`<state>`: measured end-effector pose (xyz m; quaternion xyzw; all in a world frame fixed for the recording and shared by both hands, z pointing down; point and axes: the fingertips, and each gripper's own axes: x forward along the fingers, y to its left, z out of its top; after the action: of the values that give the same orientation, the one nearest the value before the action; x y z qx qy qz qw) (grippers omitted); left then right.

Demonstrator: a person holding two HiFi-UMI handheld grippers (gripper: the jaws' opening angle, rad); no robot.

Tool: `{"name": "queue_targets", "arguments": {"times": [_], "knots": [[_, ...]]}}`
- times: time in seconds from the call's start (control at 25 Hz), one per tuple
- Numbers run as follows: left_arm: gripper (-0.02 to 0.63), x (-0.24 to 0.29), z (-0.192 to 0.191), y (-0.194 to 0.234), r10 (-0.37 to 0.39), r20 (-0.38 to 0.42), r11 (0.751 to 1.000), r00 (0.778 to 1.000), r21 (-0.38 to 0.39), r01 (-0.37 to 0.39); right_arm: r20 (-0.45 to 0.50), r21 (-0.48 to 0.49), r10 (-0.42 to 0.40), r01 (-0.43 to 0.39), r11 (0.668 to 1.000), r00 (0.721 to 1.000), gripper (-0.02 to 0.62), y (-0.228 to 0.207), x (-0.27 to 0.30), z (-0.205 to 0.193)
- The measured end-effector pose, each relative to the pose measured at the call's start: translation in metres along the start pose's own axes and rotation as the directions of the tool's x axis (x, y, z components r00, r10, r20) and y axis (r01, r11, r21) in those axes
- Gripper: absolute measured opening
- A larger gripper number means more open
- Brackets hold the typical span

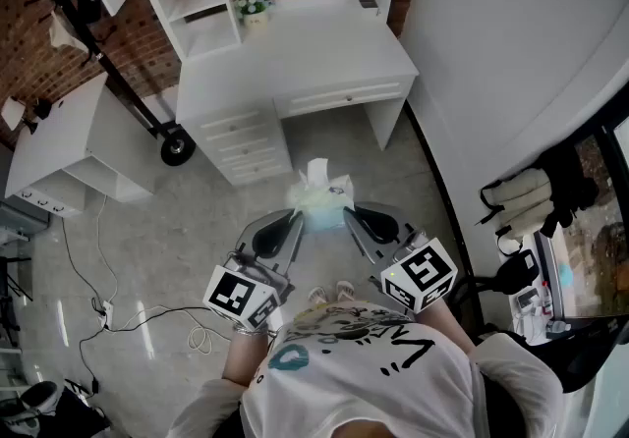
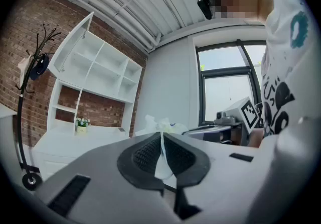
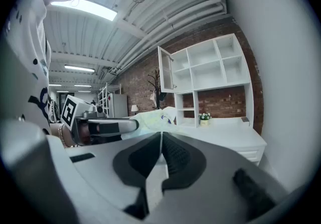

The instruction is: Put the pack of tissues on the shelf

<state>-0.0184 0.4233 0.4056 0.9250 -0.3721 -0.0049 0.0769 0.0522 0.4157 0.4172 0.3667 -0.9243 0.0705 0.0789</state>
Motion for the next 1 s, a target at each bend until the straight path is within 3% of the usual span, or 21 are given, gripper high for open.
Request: {"name": "queue_targets", "arguments": {"times": [0.36, 1.0], "knots": [[0.018, 0.009, 0.002, -0.008, -0.012, -0.004, 1.0, 1.0, 0.022, 0.012, 0.012, 0.012, -0.002, 0.002, 1.0, 1.0, 0.031, -0.008, -0.009, -0.001], [0.018, -0.01, -0.016, 0.003, 0.017, -0.029, 0.998, 0.999, -0.061, -0.018, -0.053, 0.053, 0.059, -0.056, 0.997, 0.997, 0.031, 0.006, 0.009, -0.016]]}}
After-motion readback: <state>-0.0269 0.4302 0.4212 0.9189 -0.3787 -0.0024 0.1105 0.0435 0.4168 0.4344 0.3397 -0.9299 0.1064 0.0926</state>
